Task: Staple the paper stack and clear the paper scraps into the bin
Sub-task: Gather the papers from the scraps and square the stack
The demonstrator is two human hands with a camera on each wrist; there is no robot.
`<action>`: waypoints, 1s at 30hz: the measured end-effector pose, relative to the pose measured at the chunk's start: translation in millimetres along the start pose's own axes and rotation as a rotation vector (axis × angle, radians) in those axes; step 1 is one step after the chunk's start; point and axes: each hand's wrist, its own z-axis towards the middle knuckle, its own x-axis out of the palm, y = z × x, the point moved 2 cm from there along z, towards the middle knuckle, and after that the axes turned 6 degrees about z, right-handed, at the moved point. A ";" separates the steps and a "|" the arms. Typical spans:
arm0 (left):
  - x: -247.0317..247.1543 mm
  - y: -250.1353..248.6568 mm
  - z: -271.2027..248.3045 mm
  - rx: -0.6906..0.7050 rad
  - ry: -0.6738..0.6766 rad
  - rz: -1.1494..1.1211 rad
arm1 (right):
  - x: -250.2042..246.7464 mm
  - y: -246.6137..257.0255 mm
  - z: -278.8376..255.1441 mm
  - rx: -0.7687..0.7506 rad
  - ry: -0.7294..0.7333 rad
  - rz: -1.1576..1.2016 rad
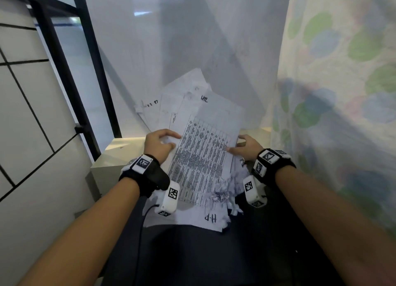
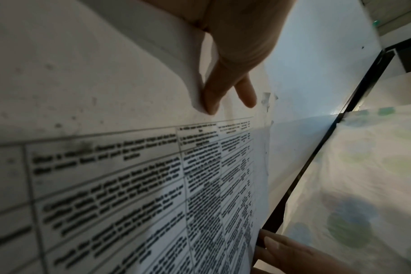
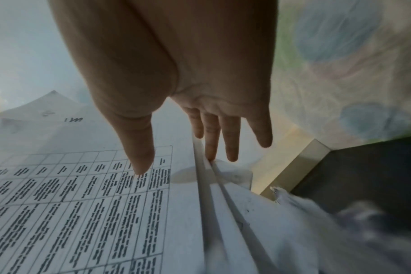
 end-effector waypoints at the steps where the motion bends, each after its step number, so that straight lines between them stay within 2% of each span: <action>1: 0.1 -1.9 2.9 0.010 -0.013 -0.006 | -2.4 2.2 1.9 0.006 -0.027 0.041; 6: -6.2 -22.3 8.5 0.053 -0.044 -0.069 | -10.7 19.0 7.9 -0.033 -0.107 0.208; 8: -10.5 -29.2 10.1 0.078 -0.054 -0.074 | -14.5 24.8 8.3 -0.051 -0.133 0.182; 11: -18.3 -38.7 11.8 0.125 -0.070 -0.065 | -24.0 38.9 3.7 -0.145 -0.199 0.150; 14: -25.1 -52.2 12.6 0.206 -0.061 -0.050 | -34.5 48.1 -0.7 -0.245 -0.287 0.297; 18: -23.8 -65.2 13.2 0.302 -0.059 0.097 | -37.9 61.6 -14.4 -0.332 -0.223 0.516; 23: -7.0 -52.7 -0.1 0.335 -0.005 0.226 | -34.5 64.5 -23.2 -0.358 -0.190 0.508; 25: -4.7 -50.1 -7.2 0.315 -0.039 0.231 | -32.3 61.8 -24.9 -0.354 -0.221 0.460; 28: -12.0 -51.7 -3.3 0.290 -0.134 0.154 | -31.7 70.8 -30.2 -0.359 -0.259 0.507; 30: -17.4 -55.2 3.3 0.325 -0.141 0.156 | -32.6 83.8 -34.7 -0.409 -0.249 0.562</action>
